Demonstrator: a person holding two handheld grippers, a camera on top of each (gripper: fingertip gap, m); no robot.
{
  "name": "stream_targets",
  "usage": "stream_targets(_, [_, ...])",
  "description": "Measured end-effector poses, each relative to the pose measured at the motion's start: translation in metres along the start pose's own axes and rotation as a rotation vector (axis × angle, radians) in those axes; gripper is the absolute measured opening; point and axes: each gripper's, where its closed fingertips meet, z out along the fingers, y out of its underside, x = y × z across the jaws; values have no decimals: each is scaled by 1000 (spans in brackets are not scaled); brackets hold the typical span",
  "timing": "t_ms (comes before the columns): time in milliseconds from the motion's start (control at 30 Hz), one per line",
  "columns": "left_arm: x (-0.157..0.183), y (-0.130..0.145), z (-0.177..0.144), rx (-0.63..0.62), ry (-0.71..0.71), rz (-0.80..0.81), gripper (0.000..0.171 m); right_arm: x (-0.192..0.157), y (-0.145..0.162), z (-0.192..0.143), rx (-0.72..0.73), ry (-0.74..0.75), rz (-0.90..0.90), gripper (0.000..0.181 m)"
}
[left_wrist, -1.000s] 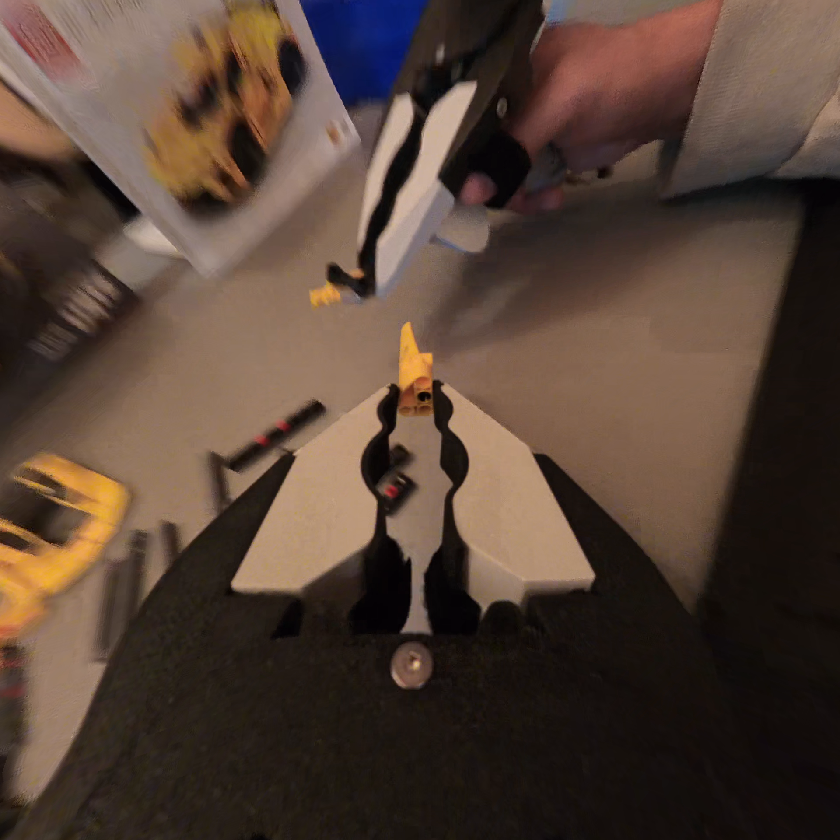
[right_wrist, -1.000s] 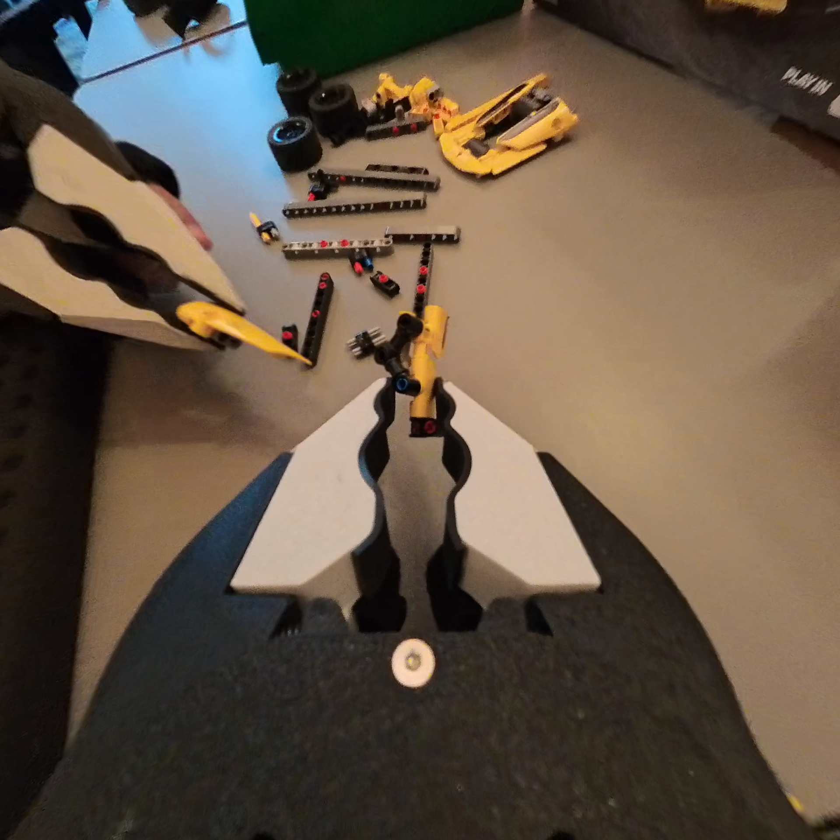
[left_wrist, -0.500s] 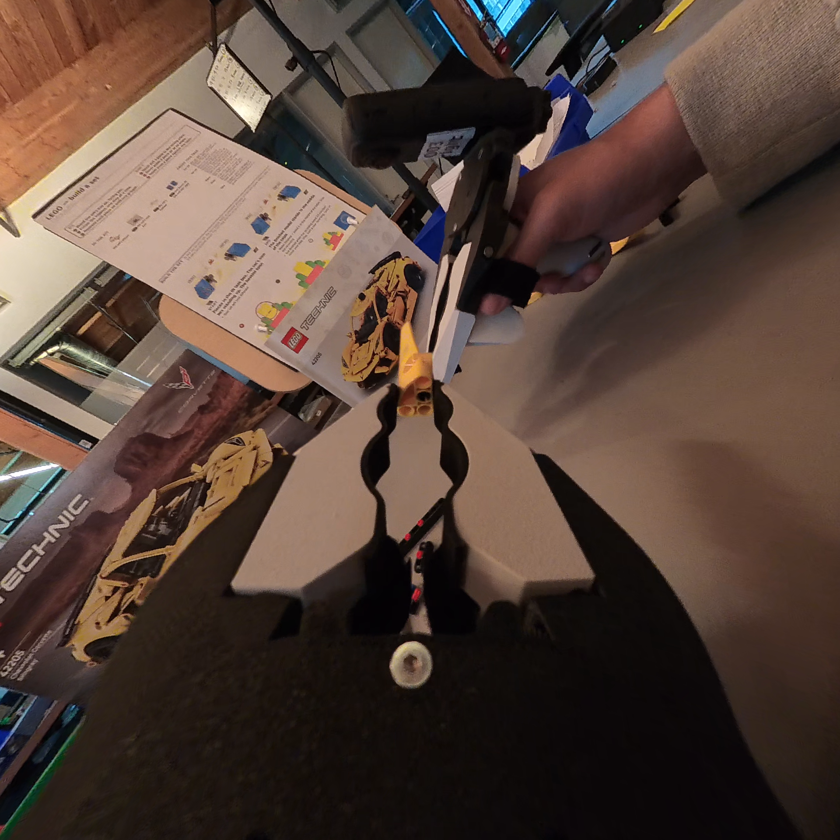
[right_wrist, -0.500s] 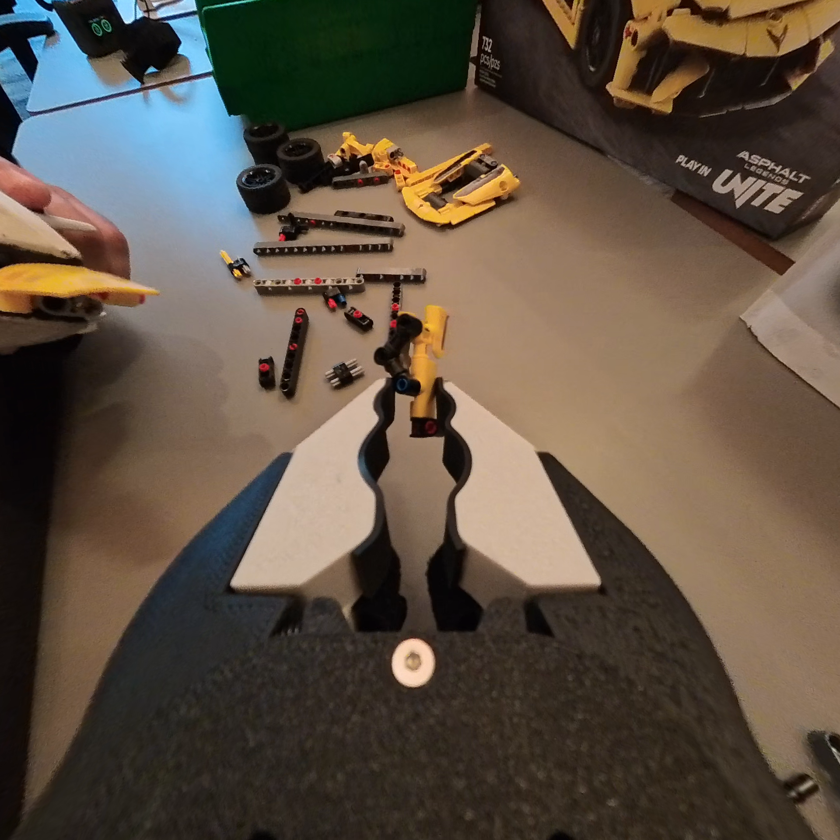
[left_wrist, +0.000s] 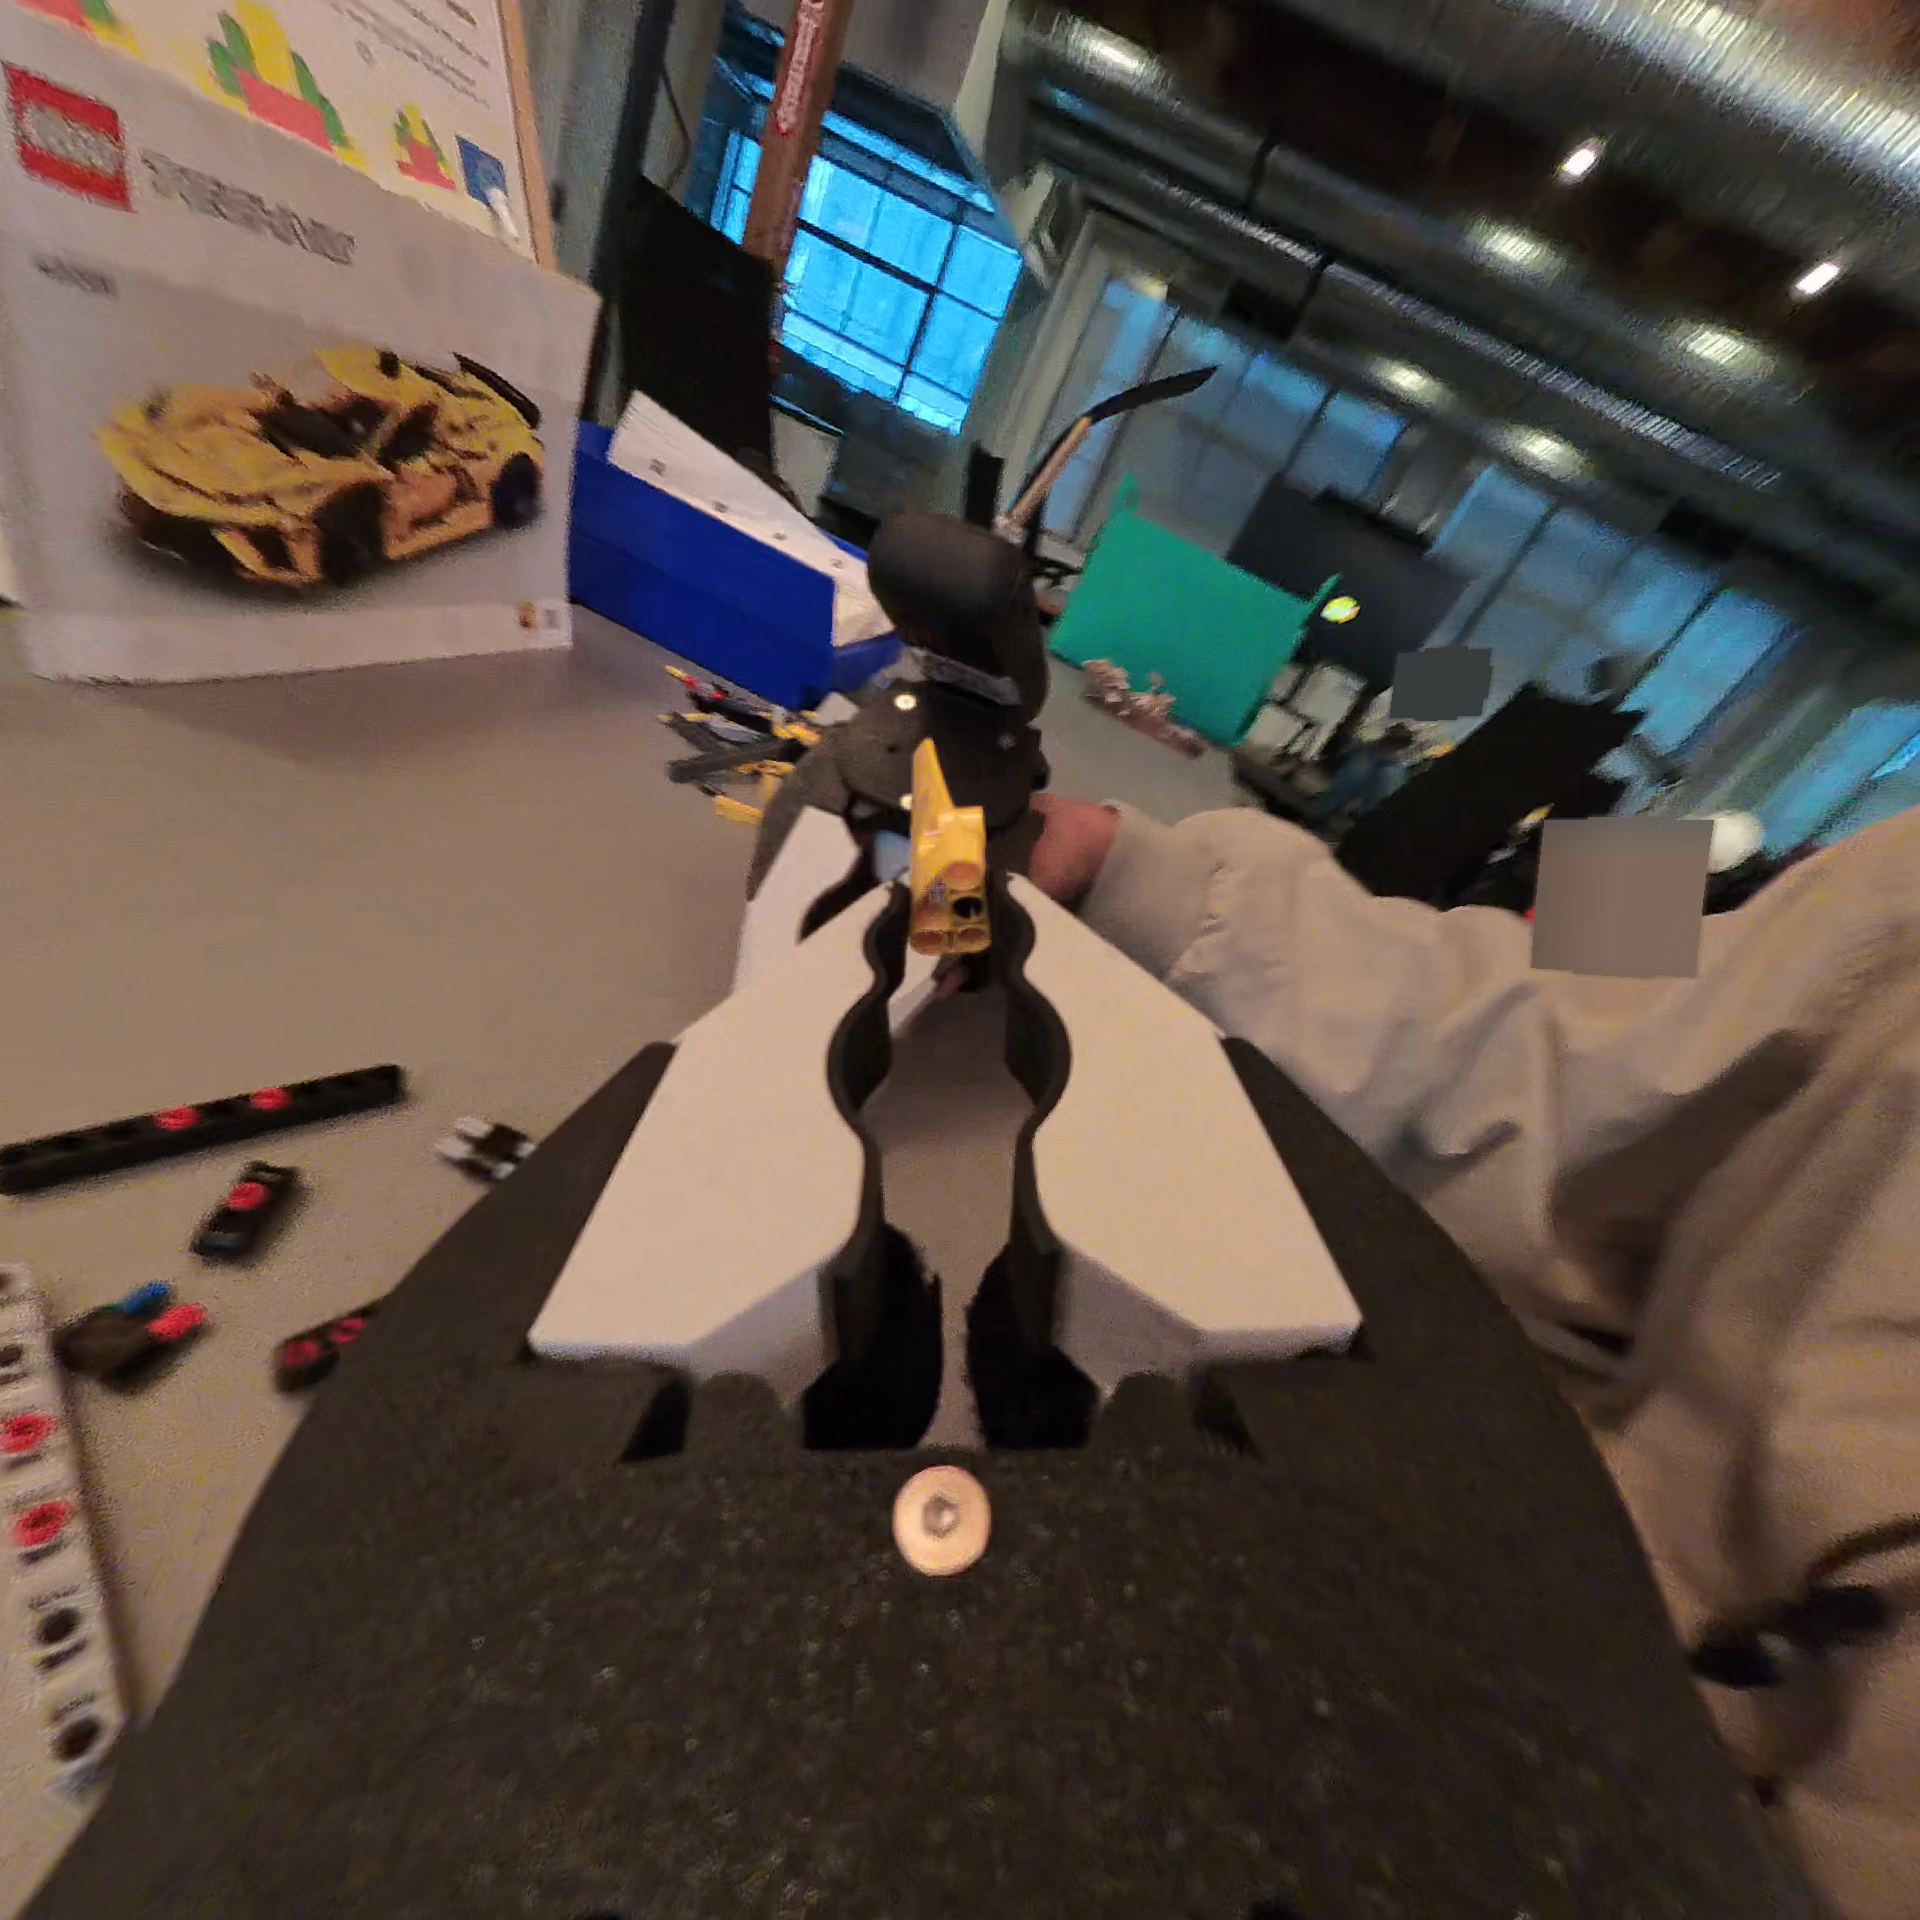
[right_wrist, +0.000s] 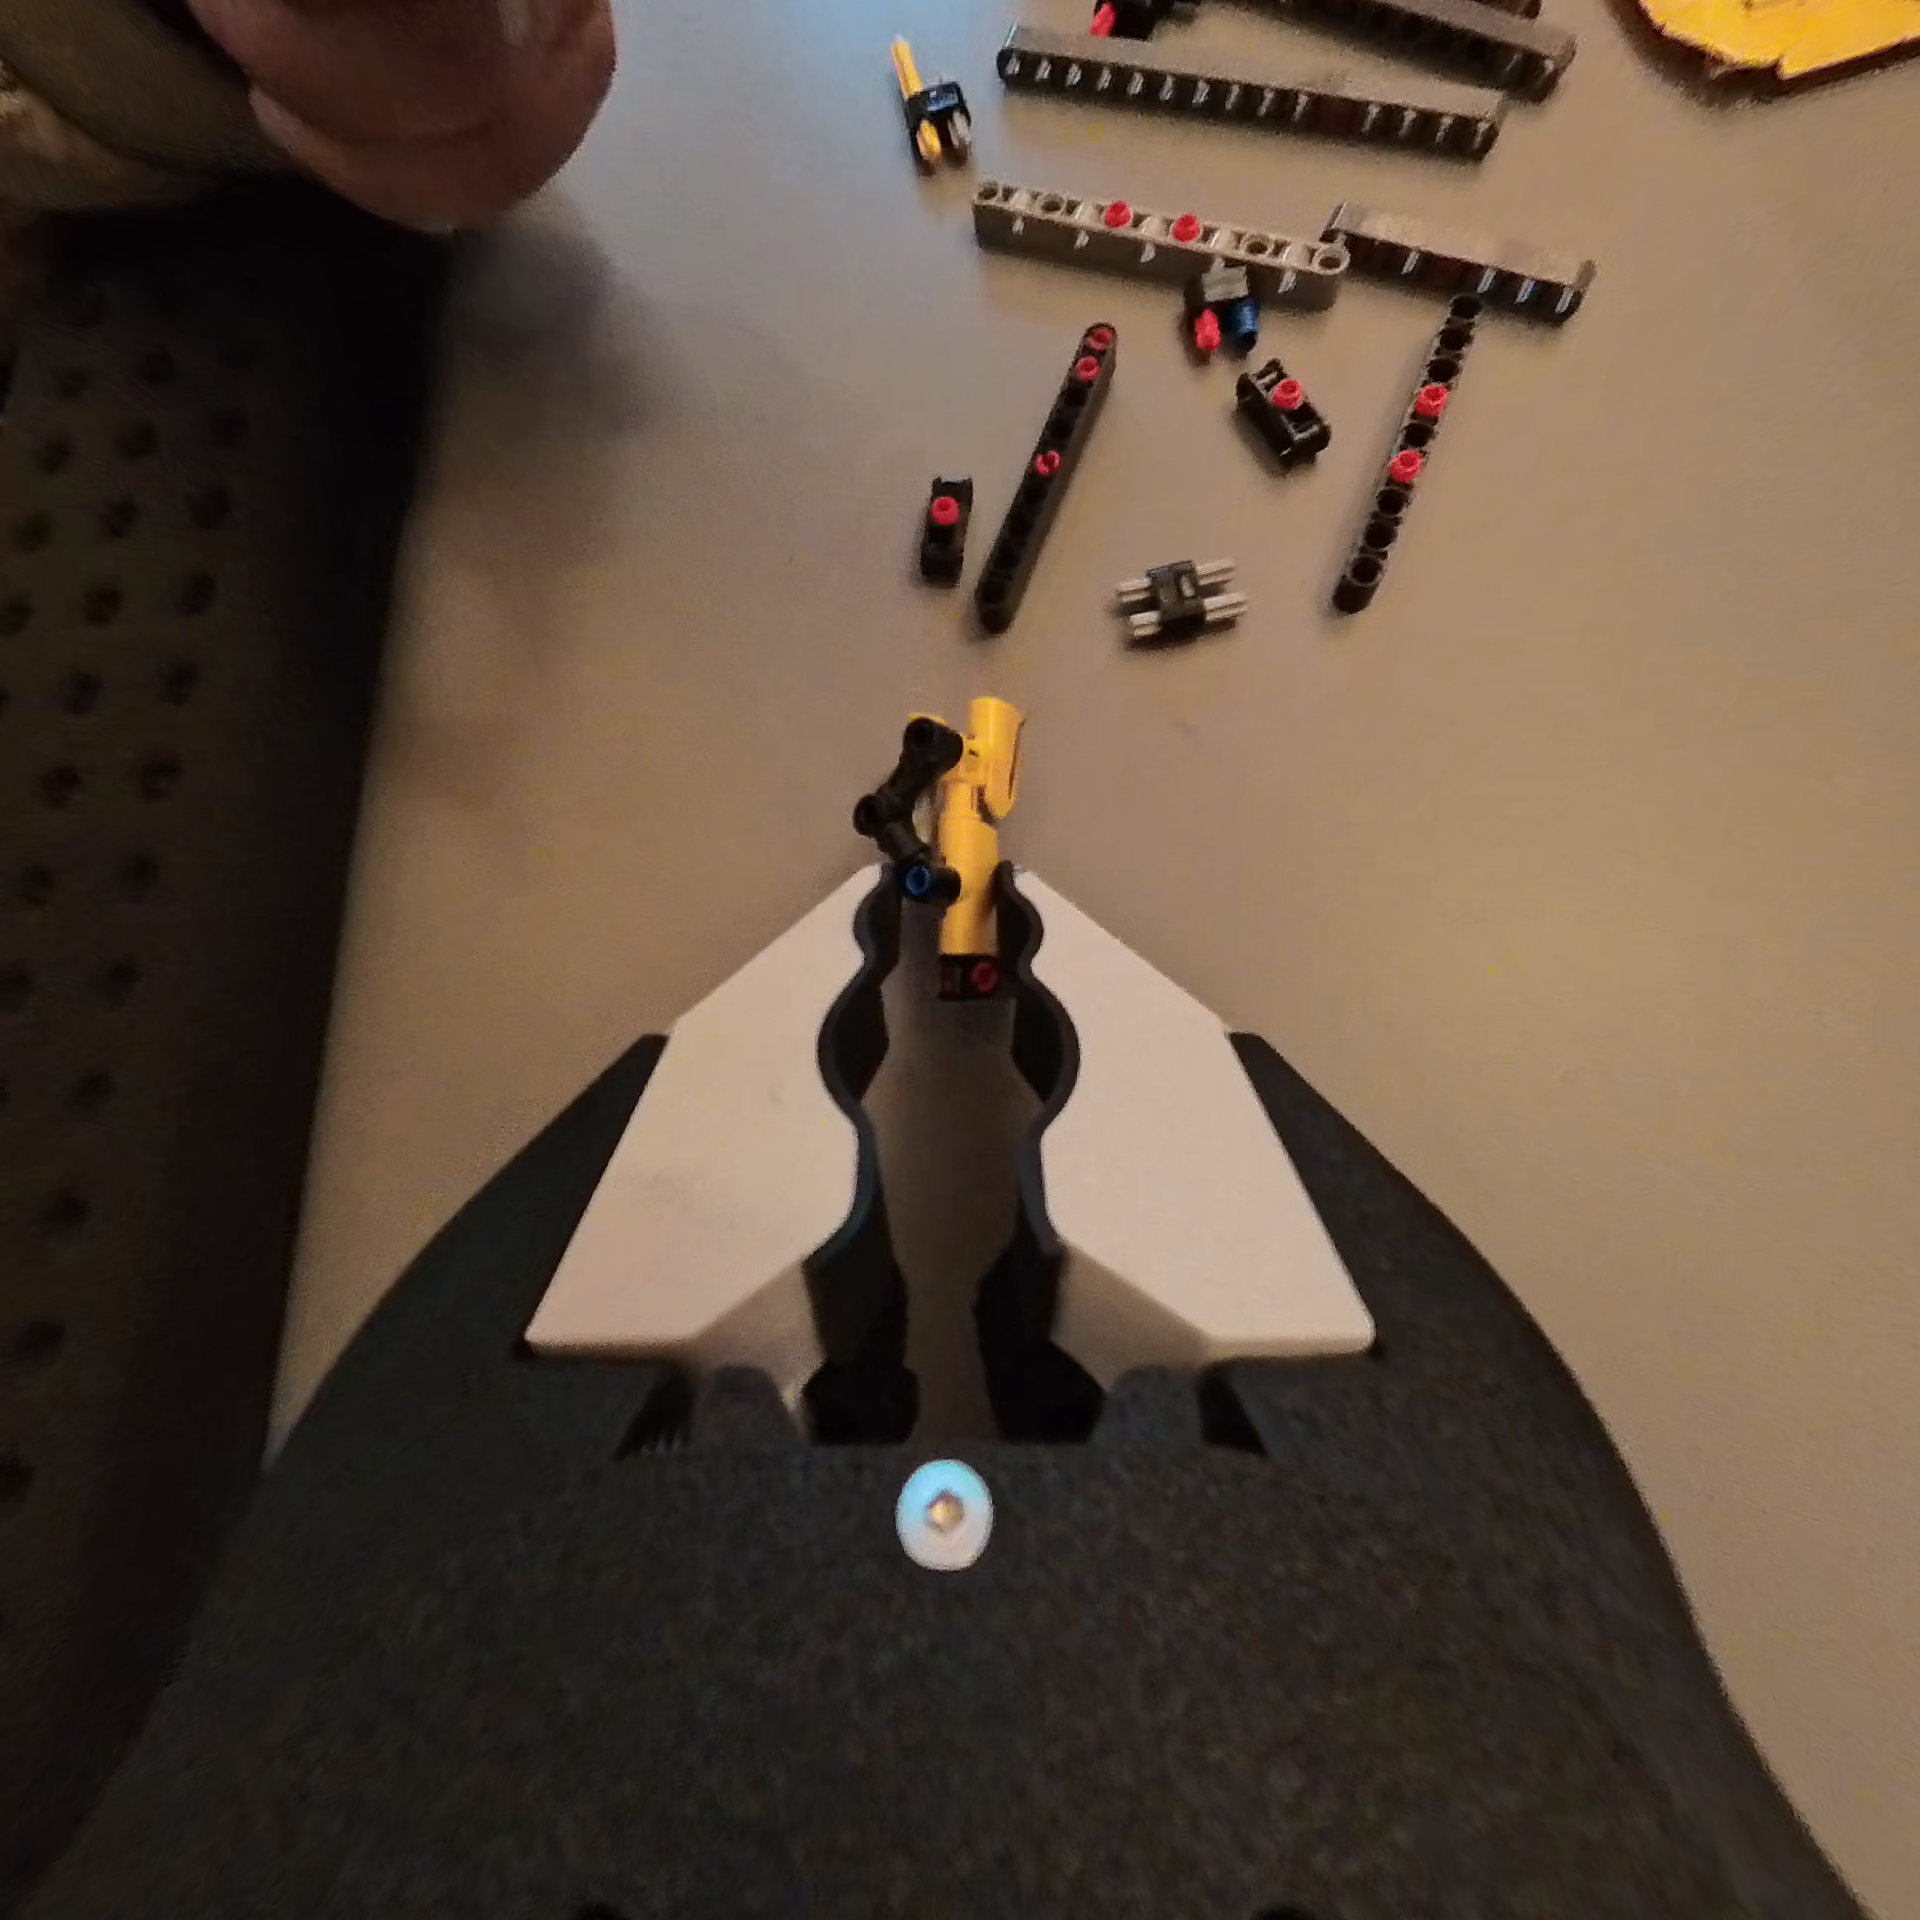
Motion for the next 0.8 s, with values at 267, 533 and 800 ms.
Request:
stream_targets(267, [-14,3,-6,21,164,-456,15,-3,-56,-39,279,131,-201,40])
stream_targets(533, [-29,13,-6,11,168,-643,14,-29,-110,-39,418,426,-434,30])
stream_targets(800, [-27,14,-4,9,174,-646,15,-26,-111,-29,419,431,-406,12])
